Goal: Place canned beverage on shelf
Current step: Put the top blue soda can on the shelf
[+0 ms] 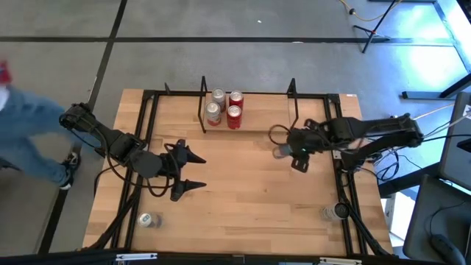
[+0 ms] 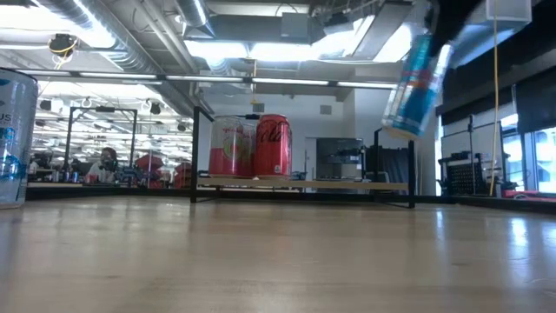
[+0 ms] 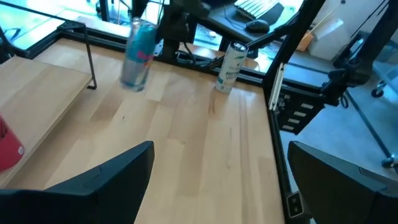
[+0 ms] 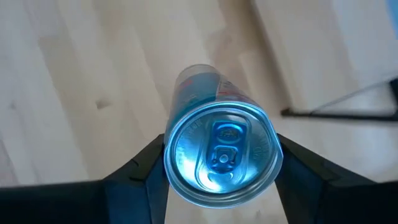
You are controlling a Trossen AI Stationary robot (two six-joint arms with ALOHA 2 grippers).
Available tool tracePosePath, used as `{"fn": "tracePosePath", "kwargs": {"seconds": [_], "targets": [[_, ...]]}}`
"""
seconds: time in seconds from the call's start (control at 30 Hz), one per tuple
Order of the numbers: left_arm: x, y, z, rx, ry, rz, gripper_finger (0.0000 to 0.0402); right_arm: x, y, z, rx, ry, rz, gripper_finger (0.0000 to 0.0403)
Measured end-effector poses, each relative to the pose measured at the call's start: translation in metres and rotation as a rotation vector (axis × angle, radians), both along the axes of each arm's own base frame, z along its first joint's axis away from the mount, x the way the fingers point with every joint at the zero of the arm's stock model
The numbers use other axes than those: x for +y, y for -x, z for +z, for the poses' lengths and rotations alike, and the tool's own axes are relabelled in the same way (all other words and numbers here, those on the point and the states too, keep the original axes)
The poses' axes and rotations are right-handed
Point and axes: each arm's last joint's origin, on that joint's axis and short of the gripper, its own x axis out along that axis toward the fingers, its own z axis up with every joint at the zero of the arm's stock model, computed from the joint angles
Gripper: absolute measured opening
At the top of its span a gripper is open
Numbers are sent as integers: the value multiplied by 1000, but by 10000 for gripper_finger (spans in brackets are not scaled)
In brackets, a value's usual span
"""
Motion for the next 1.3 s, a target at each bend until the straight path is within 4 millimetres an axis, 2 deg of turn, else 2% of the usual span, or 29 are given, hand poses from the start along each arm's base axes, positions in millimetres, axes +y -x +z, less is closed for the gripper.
{"fn": "tracePosePath", "kwargs": {"seconds": [0.13,0.33,0.63,0.77,1.0,1.13,1.3], "targets": [[0,0,1,-8,4,0,360,-16,-22,9,29,37,32,207],[0,0,1,-10,3,4,360,-50,-50,10,103,67,45,205],[0,0,1,-13,-3,19,360,-111,-85,-7,167,104,35,207],[1,0,1,-15,-6,25,360,-134,-94,-17,169,103,27,208],[2,0,1,-24,-22,60,360,-167,-110,-31,72,96,-44,208],[3,0,1,-30,-33,86,360,-180,-113,-41,63,61,-50,208],[3,-1,2,-32,-37,97,360,-187,-113,-46,80,53,-43,209]]}}
